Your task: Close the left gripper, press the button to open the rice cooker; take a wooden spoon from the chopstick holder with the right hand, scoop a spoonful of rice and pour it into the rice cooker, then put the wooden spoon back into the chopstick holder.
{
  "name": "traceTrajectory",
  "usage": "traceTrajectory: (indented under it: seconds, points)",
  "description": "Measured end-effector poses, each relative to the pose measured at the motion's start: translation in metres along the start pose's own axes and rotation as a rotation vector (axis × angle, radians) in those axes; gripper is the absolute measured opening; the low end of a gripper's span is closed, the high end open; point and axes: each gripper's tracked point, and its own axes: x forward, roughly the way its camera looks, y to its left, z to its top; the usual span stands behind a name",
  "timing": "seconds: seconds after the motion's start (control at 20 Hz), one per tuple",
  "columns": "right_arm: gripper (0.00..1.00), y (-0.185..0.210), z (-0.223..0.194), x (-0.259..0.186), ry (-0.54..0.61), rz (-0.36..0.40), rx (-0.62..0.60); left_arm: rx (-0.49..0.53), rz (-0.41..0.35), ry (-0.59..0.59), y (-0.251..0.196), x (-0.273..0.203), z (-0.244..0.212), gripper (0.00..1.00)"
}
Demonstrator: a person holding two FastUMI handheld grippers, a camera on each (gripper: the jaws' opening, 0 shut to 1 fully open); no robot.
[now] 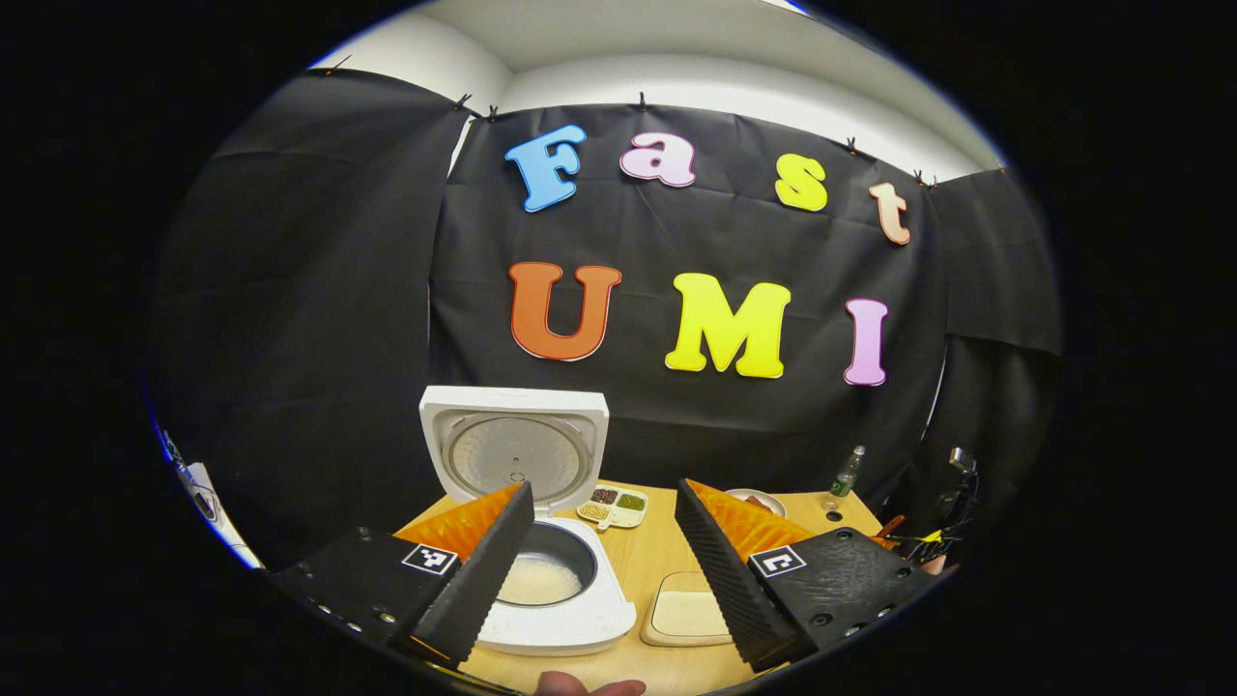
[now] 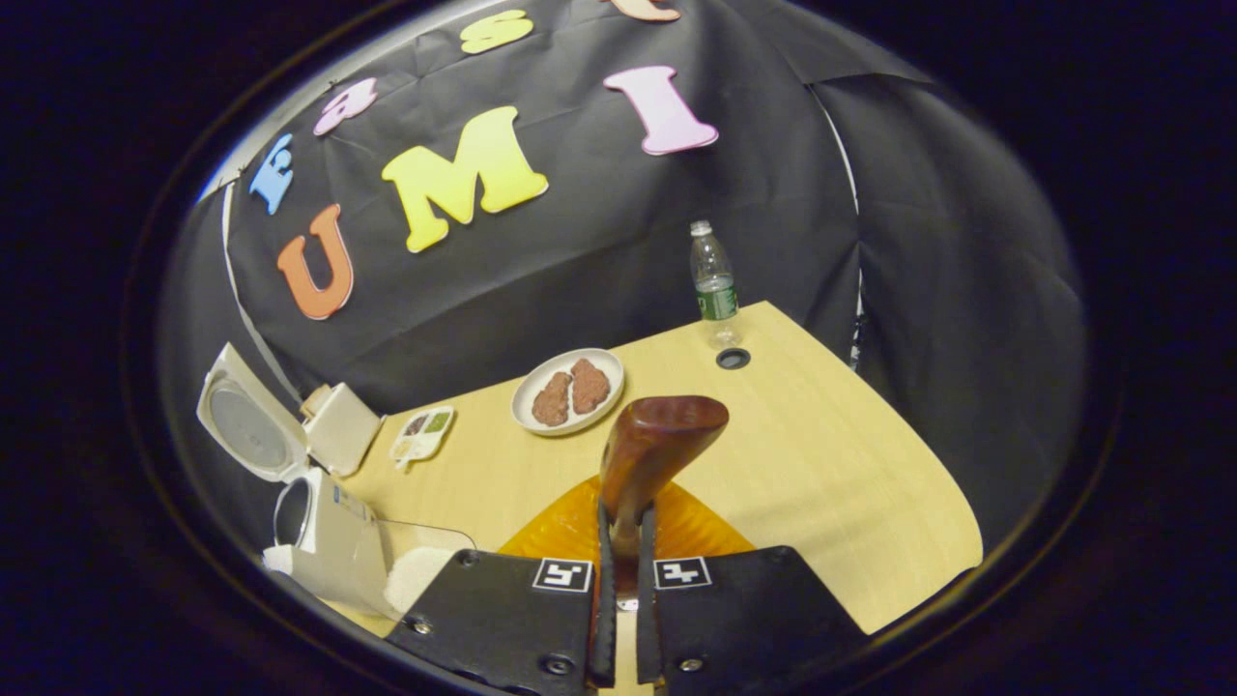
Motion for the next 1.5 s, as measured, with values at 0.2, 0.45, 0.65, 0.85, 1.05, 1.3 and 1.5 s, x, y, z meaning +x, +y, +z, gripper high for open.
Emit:
traceTrajectory:
  seconds: [0.2,0.45,0.65,0.85,1.05,1.3,1.5]
  points:
    - [0.10,-0.003,-0.016,0.015,0.003,-0.006,0.001,0.019,0.008,0.028,0.001,-0.001,-0.002,0.94]
    - [0.16,0.001,-0.022,0.019,0.002,0.022,0.010,0.040,0.010,0.033,0.002,-0.003,0.001,0.94]
    - [0.72,-0.005,-0.010,0.012,-0.026,-0.010,-0.042,0.030,-0.009,0.013,0.002,-0.001,0.006,0.94]
    - [0.90,-0.012,0.018,-0.015,-0.075,-0.050,-0.043,0.024,-0.019,-0.028,0.013,0.007,0.017,0.94]
    - [0.90,-0.012,0.058,-0.060,-0.165,-0.076,-0.070,0.020,0.015,-0.060,0.041,0.027,0.033,0.94]
    - [0.92,0.005,0.101,-0.130,-0.309,-0.095,-0.141,0.004,0.060,-0.117,0.069,0.070,0.072,0.94]
    - [1.00,0.028,0.105,-0.181,-0.387,-0.116,-0.220,0.009,0.099,-0.117,0.084,0.124,0.091,0.94]
